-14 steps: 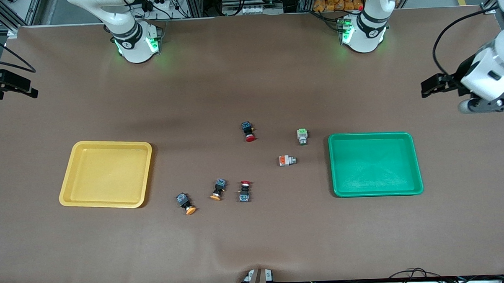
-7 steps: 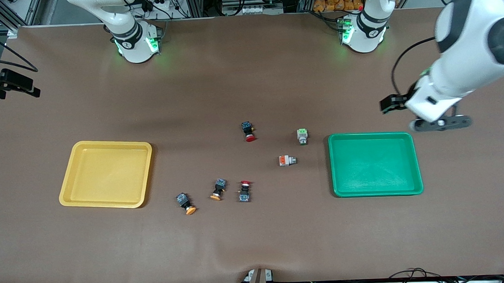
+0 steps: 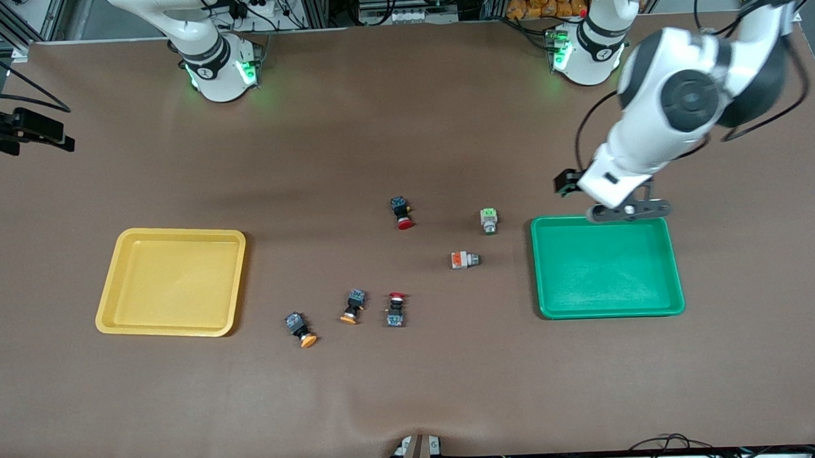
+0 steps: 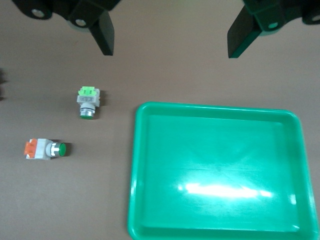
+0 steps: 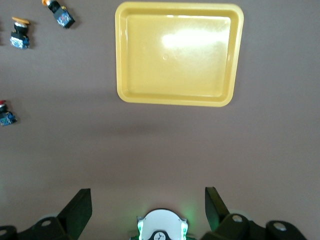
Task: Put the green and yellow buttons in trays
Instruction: 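Reach the left gripper down to the green-capped button with green base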
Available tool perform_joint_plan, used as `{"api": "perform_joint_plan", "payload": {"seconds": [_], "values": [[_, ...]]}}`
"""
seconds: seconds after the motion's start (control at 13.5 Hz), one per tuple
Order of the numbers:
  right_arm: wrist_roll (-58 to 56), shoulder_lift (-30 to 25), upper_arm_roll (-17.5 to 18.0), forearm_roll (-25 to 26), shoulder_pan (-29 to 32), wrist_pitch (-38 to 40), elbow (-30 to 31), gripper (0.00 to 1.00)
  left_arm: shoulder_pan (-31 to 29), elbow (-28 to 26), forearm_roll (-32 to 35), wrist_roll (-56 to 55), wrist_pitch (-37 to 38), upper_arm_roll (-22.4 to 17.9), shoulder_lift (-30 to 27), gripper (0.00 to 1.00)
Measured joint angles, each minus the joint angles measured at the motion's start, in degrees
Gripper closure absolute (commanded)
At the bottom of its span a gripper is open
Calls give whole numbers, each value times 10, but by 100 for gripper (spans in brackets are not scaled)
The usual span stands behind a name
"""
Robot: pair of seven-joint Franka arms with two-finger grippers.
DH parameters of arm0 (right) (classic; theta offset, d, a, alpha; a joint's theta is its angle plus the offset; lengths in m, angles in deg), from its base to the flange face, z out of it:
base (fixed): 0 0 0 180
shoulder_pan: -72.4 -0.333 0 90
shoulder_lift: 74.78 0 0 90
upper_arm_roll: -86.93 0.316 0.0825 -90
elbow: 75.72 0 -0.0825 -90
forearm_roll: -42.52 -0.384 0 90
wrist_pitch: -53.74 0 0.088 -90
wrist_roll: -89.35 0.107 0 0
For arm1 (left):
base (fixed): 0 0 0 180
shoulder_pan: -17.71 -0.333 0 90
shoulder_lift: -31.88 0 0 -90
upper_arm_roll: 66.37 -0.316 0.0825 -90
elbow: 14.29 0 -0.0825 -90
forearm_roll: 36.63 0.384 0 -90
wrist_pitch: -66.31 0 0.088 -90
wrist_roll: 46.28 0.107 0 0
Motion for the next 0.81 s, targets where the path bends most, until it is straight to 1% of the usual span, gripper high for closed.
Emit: {"api": "perform_joint_plan", "payload": {"seconds": [0.15, 0.3, 0.44, 0.67, 0.81], "values": [[1, 2, -5, 1, 4, 1, 0, 0, 1, -24, 0, -18, -47, 17, 19, 0], [1, 3, -8, 2, 13, 1, 0, 0, 12, -47, 0, -31, -94, 22, 35, 0], [1, 3, -10, 3, 24, 0, 0, 0, 43, -71, 1, -86, -133, 23, 49, 0], [1, 4, -10, 3, 30, 0, 0, 0, 95, -109, 43, -172, -194, 24, 73, 0], [1, 9, -9, 3, 30, -7, 1, 0, 99, -131, 49, -184, -254, 23, 100, 0]]}}
